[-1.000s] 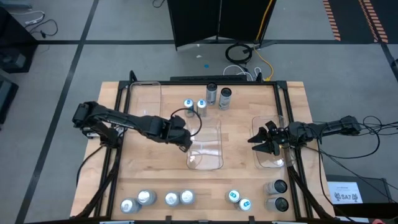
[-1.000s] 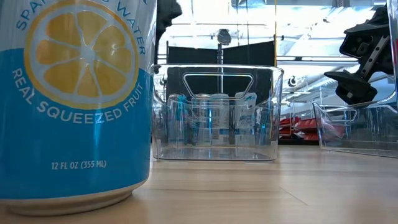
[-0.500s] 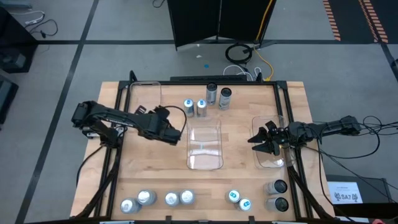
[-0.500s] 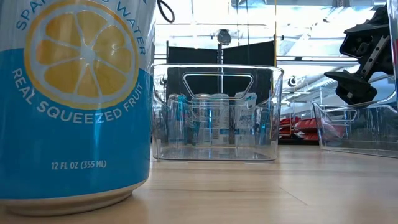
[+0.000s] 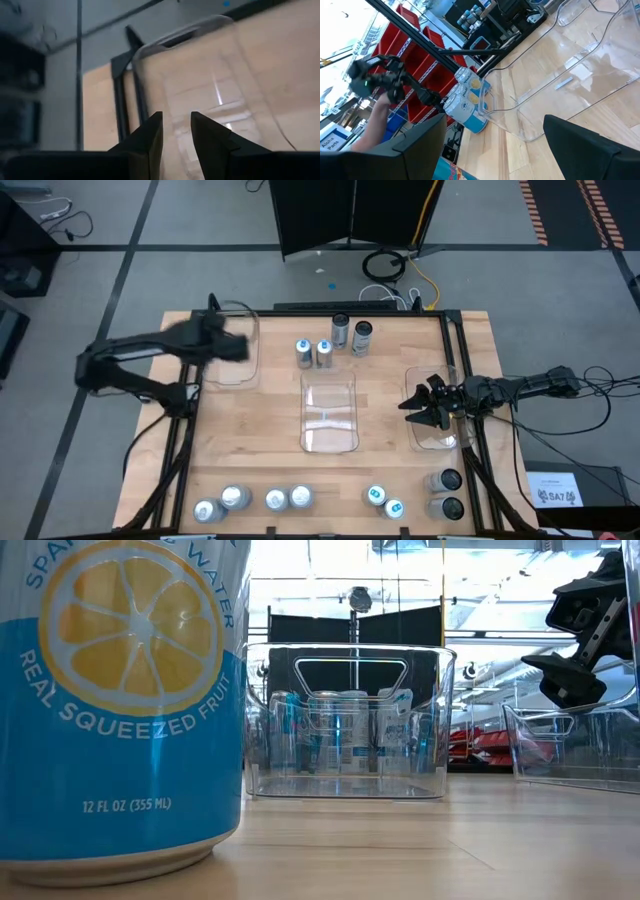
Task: Sort soda cans
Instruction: Move the top left transparent bin to the middle left of the table
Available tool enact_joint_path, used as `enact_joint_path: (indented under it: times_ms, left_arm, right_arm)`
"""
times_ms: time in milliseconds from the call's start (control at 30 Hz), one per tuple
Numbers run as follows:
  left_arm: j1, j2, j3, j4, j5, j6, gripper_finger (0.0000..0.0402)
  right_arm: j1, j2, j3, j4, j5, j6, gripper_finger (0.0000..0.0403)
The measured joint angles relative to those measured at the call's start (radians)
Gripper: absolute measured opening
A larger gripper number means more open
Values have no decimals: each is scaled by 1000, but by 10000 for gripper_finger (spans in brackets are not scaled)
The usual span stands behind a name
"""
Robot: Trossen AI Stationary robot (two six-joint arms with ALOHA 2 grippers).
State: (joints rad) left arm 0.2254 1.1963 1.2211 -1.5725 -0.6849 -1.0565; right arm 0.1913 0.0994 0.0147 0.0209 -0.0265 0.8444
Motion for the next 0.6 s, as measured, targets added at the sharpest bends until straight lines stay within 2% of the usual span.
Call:
enact_joint_path:
  times_ms: [133,267,433,600]
  left_arm:
    - [128,-119,-6,2,84,50,112]
    - [214,-176,-6,4,154,107,112]
    - [284,-171,-6,87,236,258,112]
    - [358,-133,-6,125,210,335,112]
  right_arm:
    - [0,0,0,1,0,0,325]
    - [0,0,0,2,0,0,325]
    - [0,0,0,3,0,0,325]
    - [0,0,0,3,0,0,325]
